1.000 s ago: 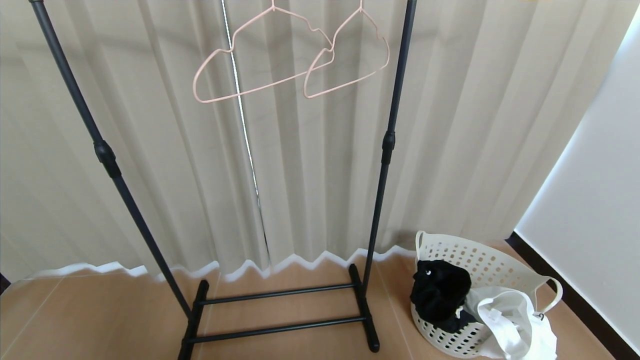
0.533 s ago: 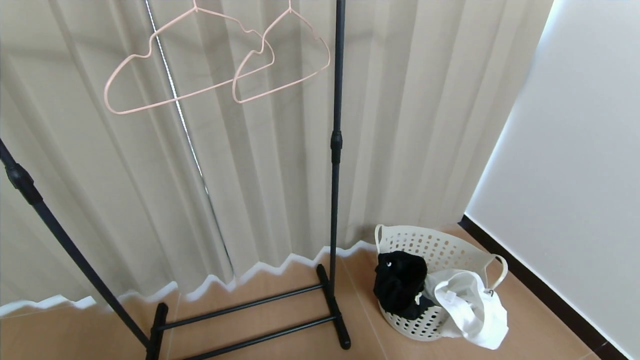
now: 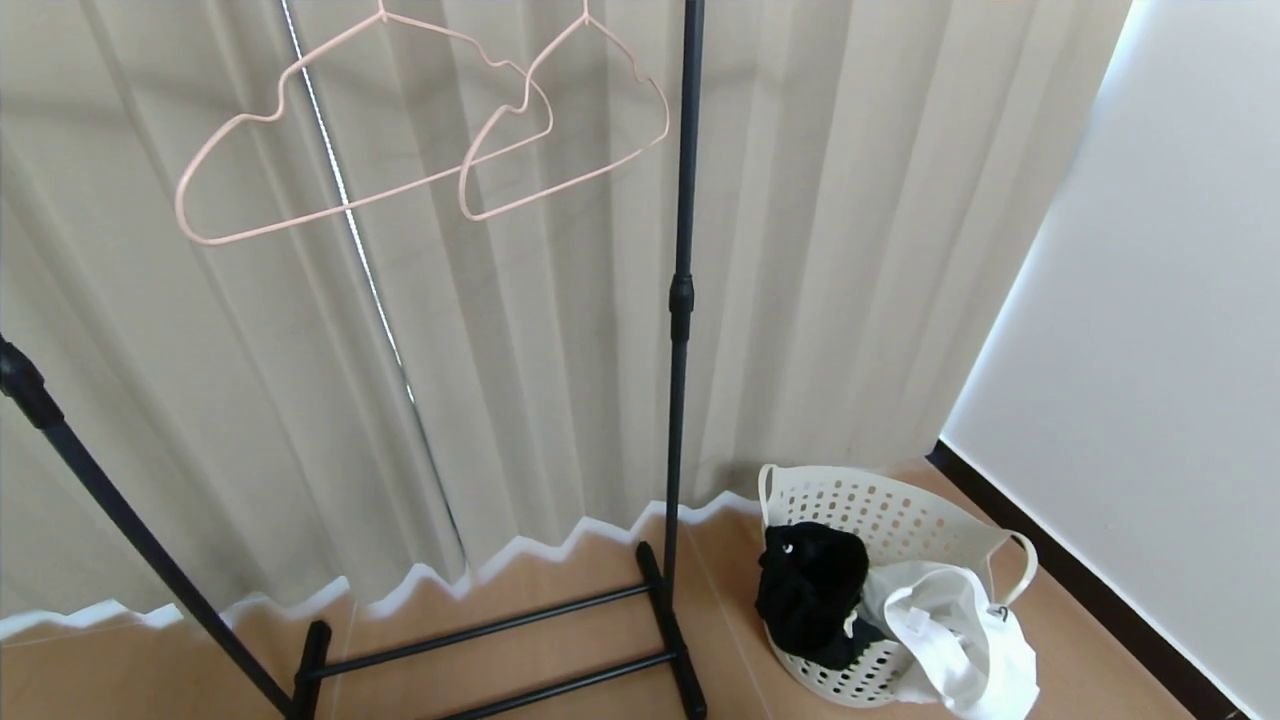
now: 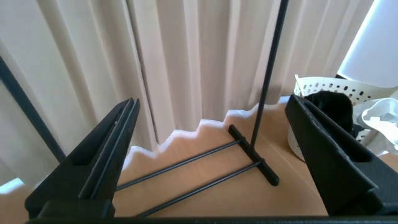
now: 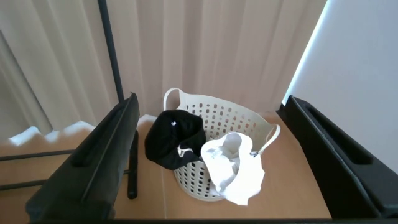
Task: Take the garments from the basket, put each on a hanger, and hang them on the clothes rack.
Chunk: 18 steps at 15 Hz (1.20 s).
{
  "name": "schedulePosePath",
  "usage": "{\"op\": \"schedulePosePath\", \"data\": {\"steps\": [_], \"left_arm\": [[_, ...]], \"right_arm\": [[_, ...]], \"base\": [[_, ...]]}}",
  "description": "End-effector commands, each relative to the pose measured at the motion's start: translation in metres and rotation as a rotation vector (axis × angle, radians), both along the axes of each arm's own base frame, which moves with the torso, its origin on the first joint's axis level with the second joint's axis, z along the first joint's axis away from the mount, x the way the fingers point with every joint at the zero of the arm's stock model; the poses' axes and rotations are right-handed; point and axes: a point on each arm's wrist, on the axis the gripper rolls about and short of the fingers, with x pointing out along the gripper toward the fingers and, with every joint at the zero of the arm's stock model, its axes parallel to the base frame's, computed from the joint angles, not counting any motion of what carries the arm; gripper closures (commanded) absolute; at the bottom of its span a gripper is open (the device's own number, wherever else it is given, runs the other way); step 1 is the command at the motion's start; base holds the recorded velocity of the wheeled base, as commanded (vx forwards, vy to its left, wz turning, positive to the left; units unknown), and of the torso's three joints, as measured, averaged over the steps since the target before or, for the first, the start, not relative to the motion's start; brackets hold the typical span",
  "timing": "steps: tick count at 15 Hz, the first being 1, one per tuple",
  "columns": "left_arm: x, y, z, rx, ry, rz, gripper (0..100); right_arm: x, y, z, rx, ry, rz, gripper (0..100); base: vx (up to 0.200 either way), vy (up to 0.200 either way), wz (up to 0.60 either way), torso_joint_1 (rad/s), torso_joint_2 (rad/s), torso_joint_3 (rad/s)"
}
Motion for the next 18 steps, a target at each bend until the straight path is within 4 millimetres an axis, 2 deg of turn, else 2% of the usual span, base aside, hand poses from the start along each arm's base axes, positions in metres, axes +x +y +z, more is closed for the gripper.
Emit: {"op": "schedulePosePath", "data": {"steps": [1, 4, 7, 12, 18], "left_arm": [[0.0000, 0.0000, 0.0001, -0.002, 0.000, 0.002, 0], [0.0000, 0.0001, 0.0001, -0.003, 0.000, 0.005, 0], [0.0000, 0.0001, 0.0001, -0.003, 0.000, 0.005, 0], [0.0000, 0.0001, 0.0001, -0.002, 0.000, 0.003, 0], [0.0000, 0.0001, 0.0001, -0.003, 0.000, 0.005, 0]], "right_arm": [[0.0000, 0.0000, 0.0001, 0.000, -0.001, 0.000, 0], [0.0000, 0.0000, 0.0001, 0.000, -0.001, 0.000, 0], [0.0000, 0.0000, 0.0001, 0.000, -0.001, 0.000, 0], [0.0000, 0.0000, 0.0001, 0.000, -0.001, 0.000, 0], [0.0000, 0.0000, 0.0001, 0.001, -0.001, 0.000, 0]], "base": [[0.200, 0.000, 0.00, 0.007, 0.00, 0.007], [0.000, 0.000, 0.00, 0.000, 0.00, 0.000], [0.000, 0.000, -0.60, -0.004, 0.00, 0.002], [0.000, 0.000, 0.00, 0.000, 0.00, -0.010], [0.000, 0.000, 0.00, 0.002, 0.01, -0.167]]}}
